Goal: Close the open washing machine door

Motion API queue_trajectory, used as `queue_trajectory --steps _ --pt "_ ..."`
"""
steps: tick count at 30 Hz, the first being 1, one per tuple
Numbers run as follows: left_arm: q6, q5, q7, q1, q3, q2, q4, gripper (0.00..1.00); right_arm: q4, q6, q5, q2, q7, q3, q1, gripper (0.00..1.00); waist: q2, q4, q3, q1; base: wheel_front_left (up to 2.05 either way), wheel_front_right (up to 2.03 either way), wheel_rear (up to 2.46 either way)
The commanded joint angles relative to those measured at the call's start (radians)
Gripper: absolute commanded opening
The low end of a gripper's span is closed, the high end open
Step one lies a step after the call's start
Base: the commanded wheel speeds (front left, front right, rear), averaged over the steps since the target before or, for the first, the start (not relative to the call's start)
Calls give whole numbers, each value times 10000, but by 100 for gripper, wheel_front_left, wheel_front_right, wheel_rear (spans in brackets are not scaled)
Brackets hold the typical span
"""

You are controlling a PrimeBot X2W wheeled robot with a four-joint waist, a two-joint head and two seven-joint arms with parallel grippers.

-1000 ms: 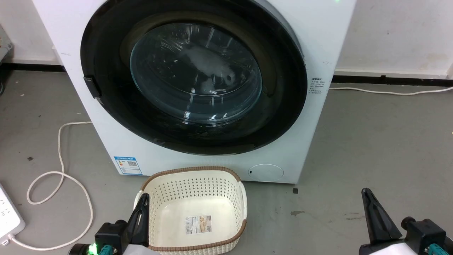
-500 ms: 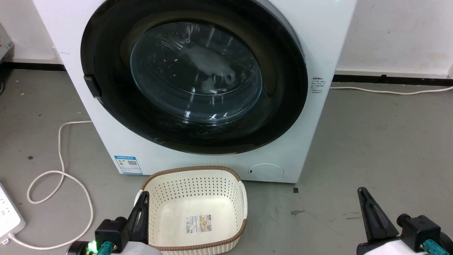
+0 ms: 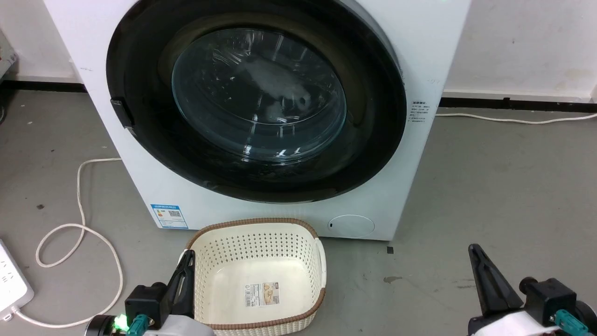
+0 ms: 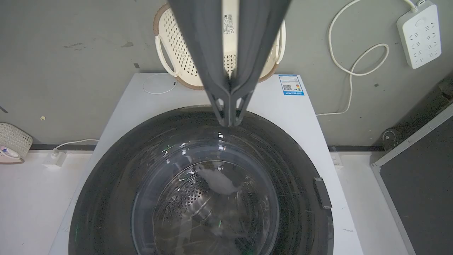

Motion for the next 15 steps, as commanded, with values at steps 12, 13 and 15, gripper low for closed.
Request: queue_trajectory --steps 12,13,15 --pt "99 206 330 -191 119 -77 -242 0 -163 -4 -204 30 323 72 -295 0 0 14 29 -1 0 0 0" --pt "102 215 351 -195 125 -79 -255 0 -168 -4 -213 31 343 76 -301 0 0 15 31 -1 0 0 0" --pt "116 253 432 -210 146 -87 -306 0 -188 -5 -250 32 425 92 -329 0 0 18 38 -1 0 0 0"
